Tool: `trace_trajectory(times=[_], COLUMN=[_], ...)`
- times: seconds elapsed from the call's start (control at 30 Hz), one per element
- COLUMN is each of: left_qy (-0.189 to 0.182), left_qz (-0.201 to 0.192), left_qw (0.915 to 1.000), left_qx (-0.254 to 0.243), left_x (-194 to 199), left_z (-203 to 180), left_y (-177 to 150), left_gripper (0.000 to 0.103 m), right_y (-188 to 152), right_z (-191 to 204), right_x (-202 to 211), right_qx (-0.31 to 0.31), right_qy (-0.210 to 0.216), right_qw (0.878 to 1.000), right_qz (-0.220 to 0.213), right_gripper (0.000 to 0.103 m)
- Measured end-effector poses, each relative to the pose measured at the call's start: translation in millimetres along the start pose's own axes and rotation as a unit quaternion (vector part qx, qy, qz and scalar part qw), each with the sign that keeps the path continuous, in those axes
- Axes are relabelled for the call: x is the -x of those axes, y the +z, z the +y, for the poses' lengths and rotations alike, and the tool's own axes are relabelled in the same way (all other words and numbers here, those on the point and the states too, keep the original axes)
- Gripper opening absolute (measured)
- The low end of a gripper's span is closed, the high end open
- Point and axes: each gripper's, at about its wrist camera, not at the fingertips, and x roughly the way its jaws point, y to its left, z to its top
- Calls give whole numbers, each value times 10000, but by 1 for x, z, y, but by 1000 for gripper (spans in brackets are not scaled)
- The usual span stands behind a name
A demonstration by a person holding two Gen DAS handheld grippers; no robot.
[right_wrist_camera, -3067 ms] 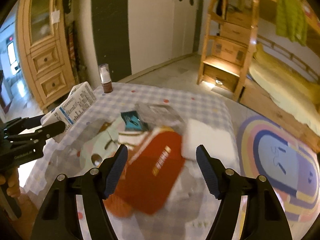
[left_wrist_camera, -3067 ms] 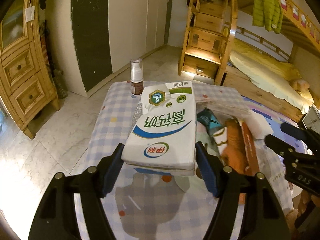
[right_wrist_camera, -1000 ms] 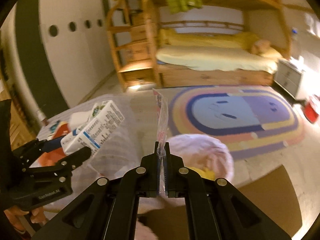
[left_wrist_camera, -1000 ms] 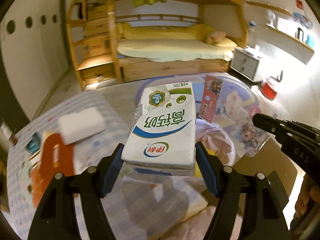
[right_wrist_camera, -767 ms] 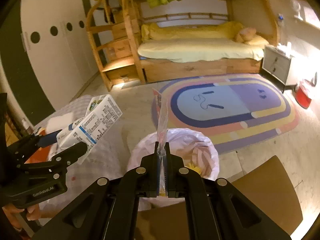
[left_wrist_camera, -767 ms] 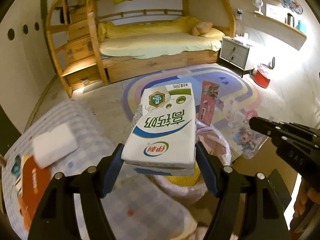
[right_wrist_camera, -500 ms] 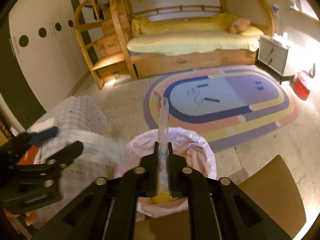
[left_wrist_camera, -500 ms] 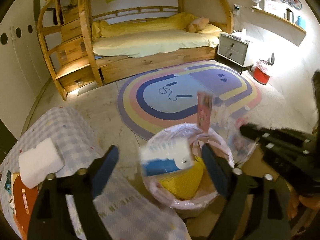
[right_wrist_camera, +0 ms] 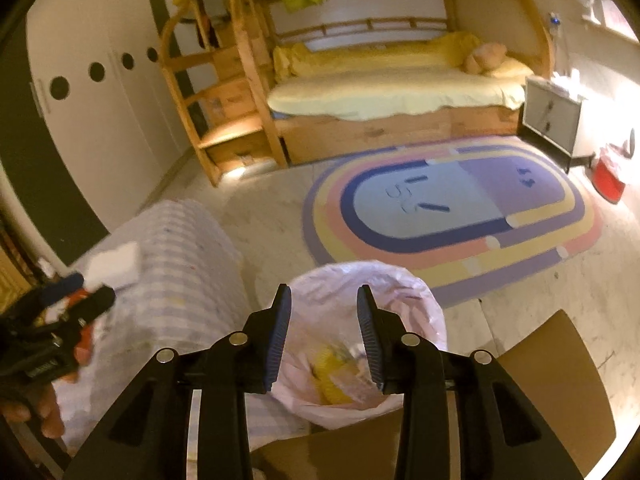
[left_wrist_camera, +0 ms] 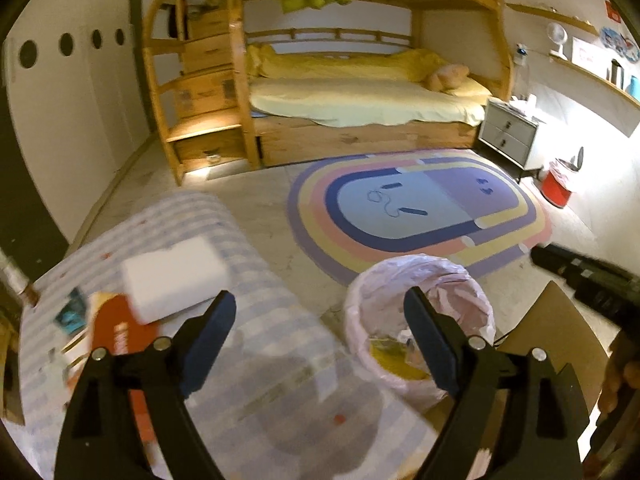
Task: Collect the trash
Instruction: 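Grasp the red cardboard piece with the left gripper while the right grasps the white foam block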
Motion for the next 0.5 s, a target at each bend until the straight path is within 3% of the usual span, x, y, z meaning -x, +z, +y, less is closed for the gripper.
trace_trajectory(times=[0.17,0.37,0.5], left_qy=[337,765,1215], left_qz=[-48,-13,-40], left_qw=[9991,9943,9867], left_qx=[234,749,1083], left_x=[41,86,109], left_z=[30,77,112], left_y=[-23,-60,-83], left_gripper=[83,84,84], right_y=[-2,-14,-22], right_z=[32,86,125], right_x=[34,50,47], right_qx=[171,553,954], right_qy=[435,1029,1290], right_qw=[9987,9931,9869], right_qz=[-186,57,177], right_gripper=[36,36,36])
